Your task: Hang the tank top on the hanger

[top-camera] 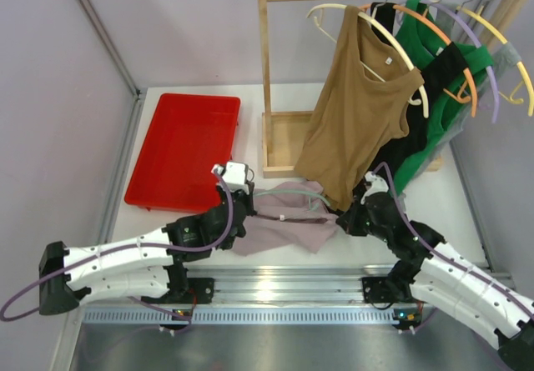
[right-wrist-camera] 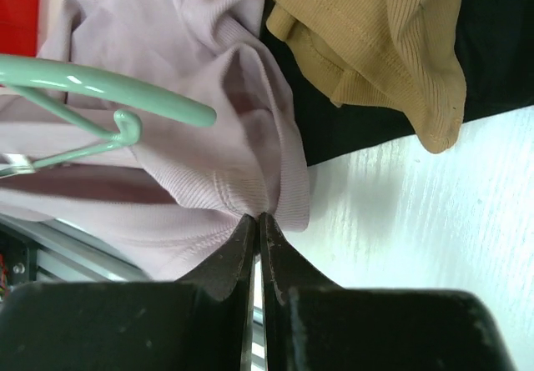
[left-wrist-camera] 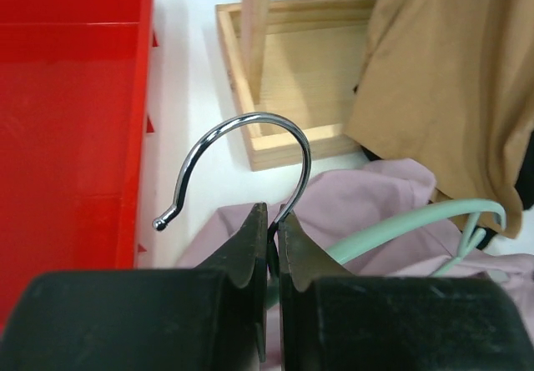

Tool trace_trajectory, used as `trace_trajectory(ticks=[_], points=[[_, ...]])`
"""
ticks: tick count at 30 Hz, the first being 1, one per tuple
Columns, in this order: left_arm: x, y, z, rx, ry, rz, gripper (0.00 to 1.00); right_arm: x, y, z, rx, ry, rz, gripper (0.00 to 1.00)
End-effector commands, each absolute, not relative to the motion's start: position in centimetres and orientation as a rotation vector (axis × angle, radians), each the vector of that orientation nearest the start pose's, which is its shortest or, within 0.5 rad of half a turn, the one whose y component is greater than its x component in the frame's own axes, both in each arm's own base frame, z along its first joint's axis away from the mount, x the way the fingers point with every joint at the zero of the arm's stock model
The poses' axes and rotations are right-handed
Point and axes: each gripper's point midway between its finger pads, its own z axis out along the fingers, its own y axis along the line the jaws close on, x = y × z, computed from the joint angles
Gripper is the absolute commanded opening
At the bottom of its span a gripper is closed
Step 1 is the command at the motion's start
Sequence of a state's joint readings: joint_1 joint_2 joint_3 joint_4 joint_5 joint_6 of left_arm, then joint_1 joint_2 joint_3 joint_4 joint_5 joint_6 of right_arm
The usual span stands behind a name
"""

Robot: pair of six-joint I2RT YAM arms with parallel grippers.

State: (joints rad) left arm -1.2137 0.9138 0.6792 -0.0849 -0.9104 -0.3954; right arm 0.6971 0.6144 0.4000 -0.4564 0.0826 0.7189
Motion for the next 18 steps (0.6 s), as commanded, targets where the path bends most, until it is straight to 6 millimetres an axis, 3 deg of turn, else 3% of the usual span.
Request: trace_trajectory(ticks=[1,4,8,18], points=[[22.8,-19.8,23.7,-0.011,1.723,-0.239,0.0,17.8,16.1,12.6,0.088,2.249,0.693,0.0],[22.8,-19.3,23.7,-0.04,1.71,-0.25,0.0,17.7,15.9,13.5,0.088,2.237,0.695,0.0],[22.2,-19.6,24.2,-0.006,1.658,-0.357,0.0,17.8,15.8,12.9,0.074,2.276,0.668,0.0],[21.3,-20.3,24.6,0.053,1.658,-0.448,0.0,18.6,18.3,11.9,0.046,2.328,0.769,0.0]])
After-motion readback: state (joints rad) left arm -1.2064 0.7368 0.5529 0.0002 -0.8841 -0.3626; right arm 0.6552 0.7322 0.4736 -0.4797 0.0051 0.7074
